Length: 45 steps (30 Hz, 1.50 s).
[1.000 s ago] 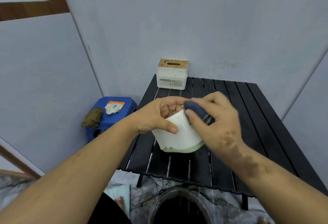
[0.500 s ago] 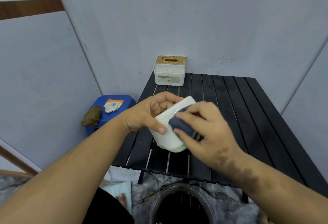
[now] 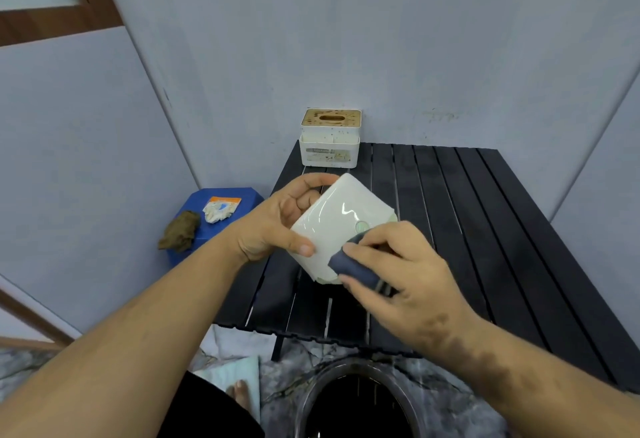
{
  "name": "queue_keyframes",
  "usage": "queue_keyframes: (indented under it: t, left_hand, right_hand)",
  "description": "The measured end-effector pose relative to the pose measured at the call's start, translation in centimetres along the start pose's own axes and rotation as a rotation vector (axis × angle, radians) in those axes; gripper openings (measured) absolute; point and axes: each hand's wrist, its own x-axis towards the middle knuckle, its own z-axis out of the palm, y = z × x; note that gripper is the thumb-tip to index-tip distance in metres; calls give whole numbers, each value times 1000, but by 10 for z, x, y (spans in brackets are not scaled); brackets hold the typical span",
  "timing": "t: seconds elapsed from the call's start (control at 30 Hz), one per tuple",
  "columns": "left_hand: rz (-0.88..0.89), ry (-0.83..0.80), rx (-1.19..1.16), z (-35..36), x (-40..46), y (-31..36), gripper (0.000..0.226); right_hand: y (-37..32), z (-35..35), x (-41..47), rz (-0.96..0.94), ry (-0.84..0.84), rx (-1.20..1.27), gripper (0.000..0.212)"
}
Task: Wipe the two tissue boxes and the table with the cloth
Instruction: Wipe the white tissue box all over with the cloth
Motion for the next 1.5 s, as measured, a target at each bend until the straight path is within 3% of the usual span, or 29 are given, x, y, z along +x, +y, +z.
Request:
queue_keyframes:
  t: [0.2, 0.27, 0.37, 0.43, 0.5, 0.63, 0.8, 1.0, 1.13, 1.23, 1.3, 1.43, 1.5]
  left_hand:
    - [-50, -94, 21, 3, -7, 3, 113]
    - [-68, -112, 24, 2, -12, 4, 115]
    - [-70, -104, 46, 0, -18, 4, 118]
    - [-71, -114, 51, 2, -20, 5, 117]
    - [-87, -129, 39, 4, -22, 8, 113]
    - [-123, -120, 170, 12, -27, 7, 119]
    - [-80, -146, 305, 18, -31, 0, 120]
    - [-53, -110, 146, 18, -30, 0, 123]
    - [-35, -87, 65, 15, -21, 6, 116]
    - [-35, -83, 43, 11, -15, 3, 117]
    - [-24, -83, 1, 10, -11, 1, 114]
    - [-2, 1, -60, 5, -5, -4, 114]
    - [23, 50, -91, 3, -5, -7, 110]
  right_hand:
    - [30, -30, 19, 351, 126, 123, 29]
    - [24, -25, 13, 256, 107, 76, 30]
    - [0, -9, -2, -70, -52, -8, 28]
    - [-6, -6, -2, -152, -111, -42, 25]
    - [2, -12, 5, -42, -33, -15, 28]
    - [28, -32, 29, 376, 48, 170, 25]
    - [16, -17, 28, 531, 53, 415, 22]
    - [0, -15, 24, 77, 95, 84, 28]
    - [-12, 5, 13, -255, -27, -246, 23]
    - [-14, 9, 14, -354, -110, -292, 21]
    - [-1, 2, 20, -293, -79, -227, 23]
    - [30, -22, 31, 143, 74, 60, 33]
    - [33, -24, 28, 252, 103, 139, 34]
